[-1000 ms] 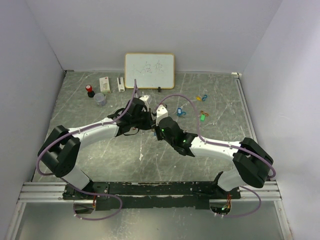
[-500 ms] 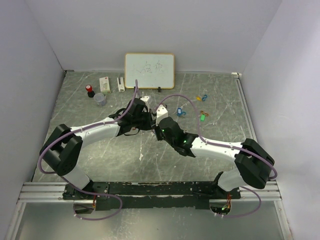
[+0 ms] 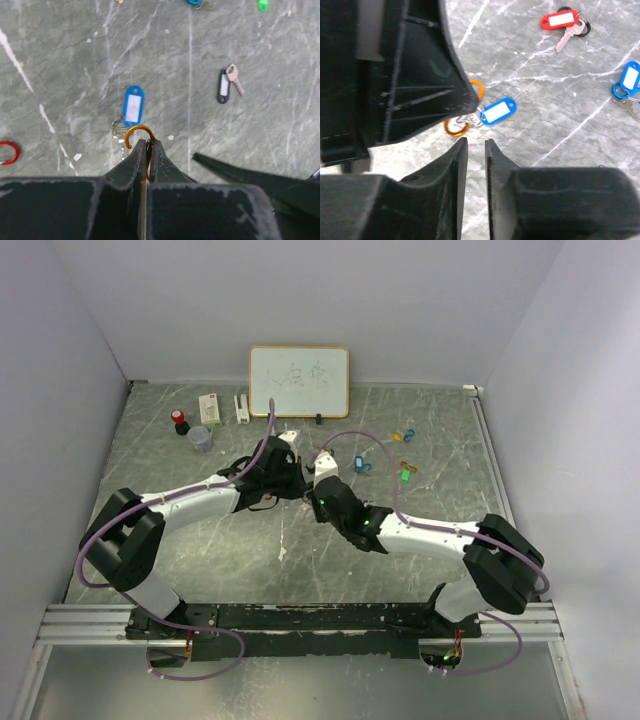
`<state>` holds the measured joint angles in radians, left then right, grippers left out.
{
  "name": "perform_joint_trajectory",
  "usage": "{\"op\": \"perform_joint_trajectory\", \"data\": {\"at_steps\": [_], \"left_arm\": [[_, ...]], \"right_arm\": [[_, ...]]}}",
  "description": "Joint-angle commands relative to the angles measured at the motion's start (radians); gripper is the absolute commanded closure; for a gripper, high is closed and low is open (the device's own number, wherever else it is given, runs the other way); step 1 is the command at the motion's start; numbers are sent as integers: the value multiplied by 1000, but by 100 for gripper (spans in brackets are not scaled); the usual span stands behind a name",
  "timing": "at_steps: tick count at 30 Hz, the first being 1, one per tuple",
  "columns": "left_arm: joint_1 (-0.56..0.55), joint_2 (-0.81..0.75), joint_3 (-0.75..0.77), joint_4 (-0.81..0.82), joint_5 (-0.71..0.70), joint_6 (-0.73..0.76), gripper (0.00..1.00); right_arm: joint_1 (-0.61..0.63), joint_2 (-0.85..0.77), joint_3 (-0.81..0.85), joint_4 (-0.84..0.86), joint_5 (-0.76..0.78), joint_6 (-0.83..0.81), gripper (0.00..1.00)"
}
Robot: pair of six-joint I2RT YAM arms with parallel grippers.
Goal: Put the keys on the keyring
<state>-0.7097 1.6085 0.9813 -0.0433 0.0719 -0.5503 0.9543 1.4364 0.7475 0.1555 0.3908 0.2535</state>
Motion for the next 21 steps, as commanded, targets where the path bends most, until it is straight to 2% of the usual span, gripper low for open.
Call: {"op": "perform_joint_trajectory", "data": {"at_steps": [1, 3, 11, 21], "left_arm": [[49, -26, -67, 39, -23, -18, 93], [78, -42, -94, 56, -11, -20, 93], [117, -86, -120, 43, 0, -8, 93], [132, -114, -134, 42, 17, 2, 93]], "right_arm": [[-16, 68, 41, -69, 34, 60, 71], [-23, 116, 63, -79, 19, 66, 67], [-38, 298, 193, -108, 27, 90, 65], [-80, 381, 274, -130, 14, 96, 66]]}}
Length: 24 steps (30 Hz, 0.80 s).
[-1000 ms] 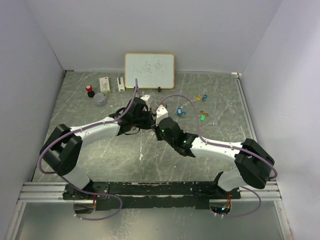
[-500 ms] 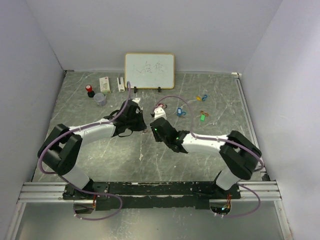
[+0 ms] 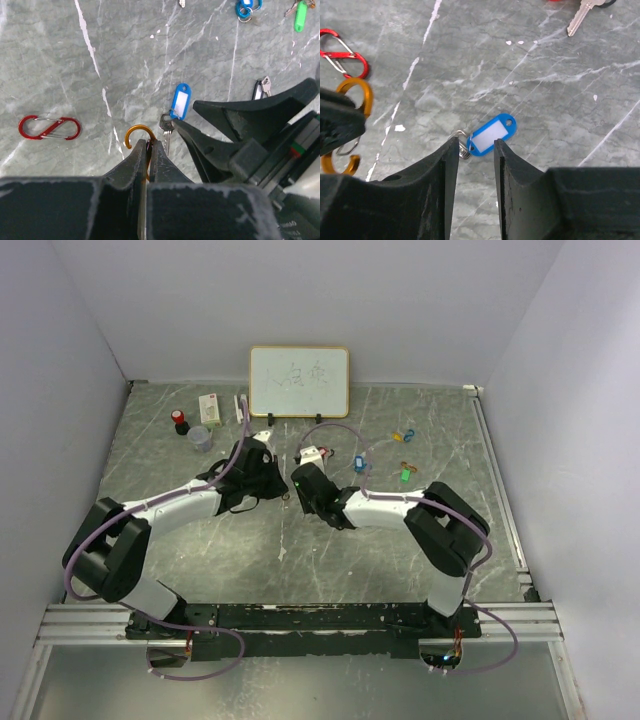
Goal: Put the keys on the keyring
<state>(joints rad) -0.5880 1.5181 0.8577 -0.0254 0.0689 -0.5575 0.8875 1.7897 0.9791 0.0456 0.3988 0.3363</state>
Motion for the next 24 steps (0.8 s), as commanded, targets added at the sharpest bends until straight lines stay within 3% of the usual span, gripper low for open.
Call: {"op": "perform_joint_trajectory", "data": {"at_steps": [1, 9, 24], "left_arm": [[11, -23, -12, 25, 21, 10, 93], [17, -30, -12, 22, 28, 11, 93], [21, -29, -13, 19, 28, 13, 93]], "right_arm": [[-15, 32, 49, -23, 5, 17, 67], [-18, 45, 50, -20, -7, 22, 75], [-19, 66, 51, -23, -28, 31, 80]]}}
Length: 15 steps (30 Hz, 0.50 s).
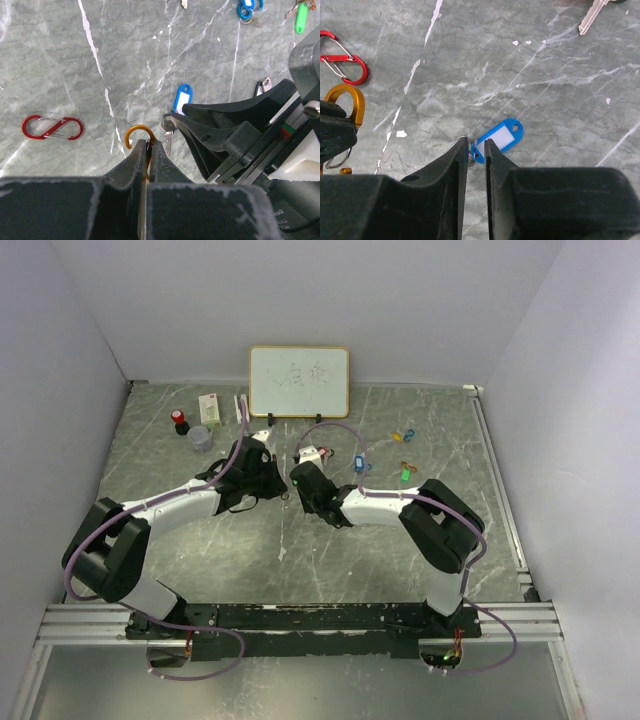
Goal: Put the keys on the keyring
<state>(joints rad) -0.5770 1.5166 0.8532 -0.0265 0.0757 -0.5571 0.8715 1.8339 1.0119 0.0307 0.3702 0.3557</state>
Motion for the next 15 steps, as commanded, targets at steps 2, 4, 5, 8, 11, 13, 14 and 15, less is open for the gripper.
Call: {"op": "perform_joint_trajectory", "data": {"at_steps": [2, 4, 5, 8, 11, 13, 14, 15], "left_arm": [[11, -26, -7, 21, 22, 13, 93], [11, -27, -9, 21, 24, 14, 93], [11, -25, -8, 21, 24, 13, 93], [12, -25, -10, 22, 23, 13, 93], [13, -23, -10, 23, 25, 13, 93], [12, -22, -10, 24, 27, 13, 93], [12, -21, -10, 25, 28, 14, 93], [12, -19, -10, 26, 28, 13, 93]], "right_arm": [[-4, 23, 16, -7, 1, 12, 81], [-4, 25, 17, -9, 3, 13, 82], [-5, 24, 16, -10, 3, 15, 82], [-5, 21, 13, -11, 5, 16, 85], [-4, 14, 8, -9, 12, 18, 92], [-4, 5, 5, -12, 27, 22, 100], [-5, -5, 2, -14, 33, 23, 100], [-4, -19, -3, -13, 42, 23, 100]]}}
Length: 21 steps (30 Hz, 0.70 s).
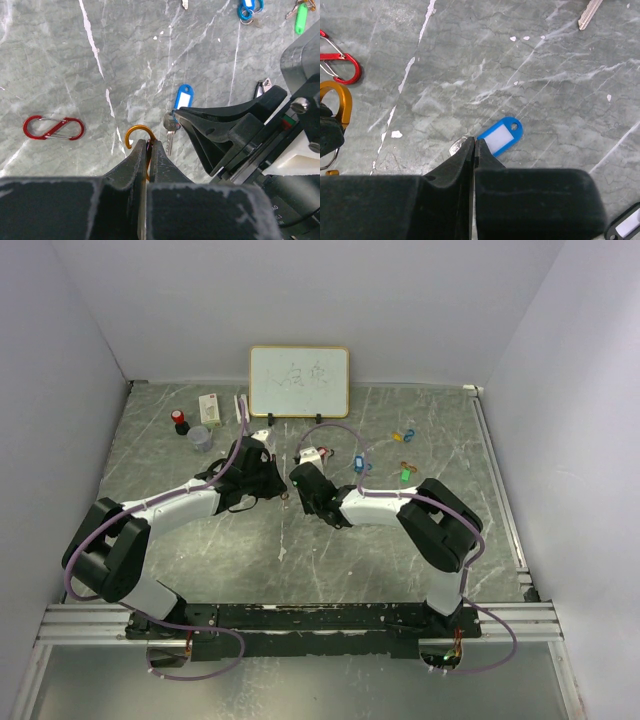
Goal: Put the keys on the keyring
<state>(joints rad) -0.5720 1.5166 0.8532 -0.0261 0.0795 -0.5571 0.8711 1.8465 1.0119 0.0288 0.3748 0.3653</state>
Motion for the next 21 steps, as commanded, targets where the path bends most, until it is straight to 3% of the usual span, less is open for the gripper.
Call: {"op": "perform_joint_trajectory", "data": {"at_steps": [1, 12, 21], "left_arm": [[8, -17, -10, 26, 28, 14, 93], [0, -22, -6, 69, 108, 18, 93], [-62, -33, 42, 46, 80, 25, 93]], "right_arm": [[-4, -49, -5, -7, 40, 12, 100], [-2, -371, -239, 181, -49, -107, 100], [-2, -436, -279, 217, -127, -145, 100]]}}
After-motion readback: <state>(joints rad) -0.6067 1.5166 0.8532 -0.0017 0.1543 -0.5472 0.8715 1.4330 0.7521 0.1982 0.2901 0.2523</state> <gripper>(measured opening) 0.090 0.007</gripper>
